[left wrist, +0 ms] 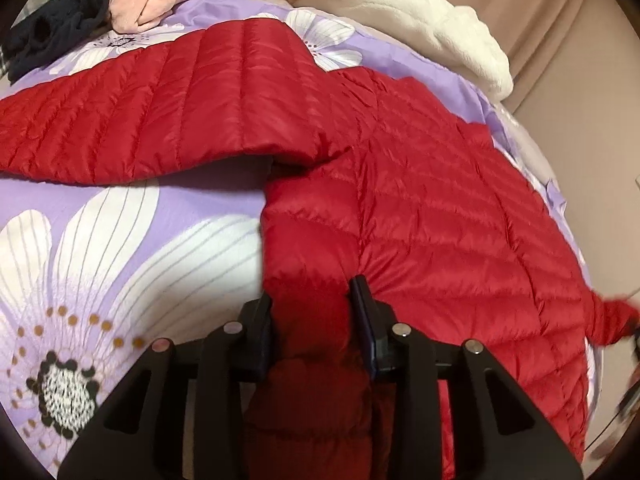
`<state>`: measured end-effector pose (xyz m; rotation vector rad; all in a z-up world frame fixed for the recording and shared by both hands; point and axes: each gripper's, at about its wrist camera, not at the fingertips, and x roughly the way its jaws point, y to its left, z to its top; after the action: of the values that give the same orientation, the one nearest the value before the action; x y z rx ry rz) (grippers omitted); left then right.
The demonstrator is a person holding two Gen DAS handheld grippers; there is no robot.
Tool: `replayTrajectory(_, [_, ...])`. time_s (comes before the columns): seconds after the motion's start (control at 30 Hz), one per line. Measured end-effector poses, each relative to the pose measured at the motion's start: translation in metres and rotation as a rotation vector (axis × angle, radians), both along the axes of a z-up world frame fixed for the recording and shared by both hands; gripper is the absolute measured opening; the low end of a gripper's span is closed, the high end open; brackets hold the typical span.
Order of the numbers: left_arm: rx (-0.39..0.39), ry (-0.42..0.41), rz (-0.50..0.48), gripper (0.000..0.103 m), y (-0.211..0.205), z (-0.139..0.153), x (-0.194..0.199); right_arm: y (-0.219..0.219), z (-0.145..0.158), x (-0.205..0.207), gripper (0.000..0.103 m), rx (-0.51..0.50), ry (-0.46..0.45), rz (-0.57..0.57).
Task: Fold large clothes
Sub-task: 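Grasp the jacket hem with the left tool while the right tool grasps a sleeve cuff, then fold the sleeve held by the right tool across the jacket body and release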
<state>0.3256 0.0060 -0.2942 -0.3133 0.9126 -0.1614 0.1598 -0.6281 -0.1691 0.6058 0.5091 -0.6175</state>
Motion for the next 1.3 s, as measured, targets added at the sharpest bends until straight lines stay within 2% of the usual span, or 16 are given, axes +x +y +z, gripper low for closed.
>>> replayTrajectory(0.1, [-0.025,0.012,-0.018,0.029,0.006,-0.001,-0.007,0.044,0.05,0.024,0.016,-0.041,-0.101,0.104])
replayTrajectory(0.17, [-0.078,0.008,-0.017,0.028,0.016,-0.004,-0.015,0.072,0.071,0.037,0.016,-0.061,-0.149,0.17])
replayTrajectory(0.23, [-0.136,-0.005,-0.005,0.028,0.024,-0.008,-0.019,0.122,0.098,0.071,0.016,-0.079,-0.203,0.283])
replayTrajectory(0.33, [-0.175,-0.014,0.012,0.029,0.027,-0.012,-0.022,0.204,0.111,0.116,0.016,-0.092,-0.239,0.458])
replayTrajectory(0.37, [-0.172,-0.016,0.015,0.029,0.026,-0.012,-0.022,0.22,0.107,0.126,0.016,-0.092,-0.239,0.495])
replayTrajectory(0.43, [-0.154,-0.025,0.015,0.029,0.022,-0.011,-0.023,0.289,0.099,0.167,0.016,-0.075,-0.218,0.64])
replayTrajectory(0.47, [-0.145,-0.028,0.016,0.029,0.02,-0.01,-0.023,0.302,0.092,0.165,0.016,-0.063,-0.215,0.675])
replayTrajectory(0.57, [-0.129,-0.037,0.019,0.028,0.017,-0.01,-0.022,0.376,0.059,0.188,0.016,0.054,-0.188,0.833])
replayTrajectory(0.7, [-0.116,-0.049,0.023,0.028,0.015,-0.01,-0.022,0.437,0.026,0.216,0.016,0.04,-0.086,0.903])
replayTrajectory(0.8, [-0.129,-0.054,0.025,0.029,0.016,-0.012,-0.026,0.453,0.008,0.227,0.017,0.038,-0.042,0.931])
replayTrajectory(0.83, [-0.133,-0.054,0.025,0.029,0.016,-0.013,-0.026,0.455,0.004,0.234,0.022,0.042,-0.037,0.939])
replayTrajectory(0.9, [-0.134,-0.056,0.026,0.029,0.018,-0.013,-0.027,0.444,0.01,0.231,0.048,0.044,-0.031,0.947])
replayTrajectory(0.97, [-0.123,-0.058,0.027,0.029,0.019,-0.013,-0.029,0.432,0.021,0.224,0.058,0.021,-0.066,0.933])
replayTrajectory(1.13, [-0.09,-0.062,0.032,0.029,0.013,-0.012,-0.029,0.399,0.045,0.199,0.062,-0.018,-0.111,0.879])
replayTrajectory(1.2, [-0.084,-0.062,0.034,0.03,0.011,-0.011,-0.028,0.387,0.053,0.186,0.072,-0.046,-0.125,0.85])
replayTrajectory(1.3, [-0.066,-0.061,0.036,0.03,0.007,-0.01,-0.028,0.366,0.058,0.168,0.072,-0.093,-0.119,0.778])
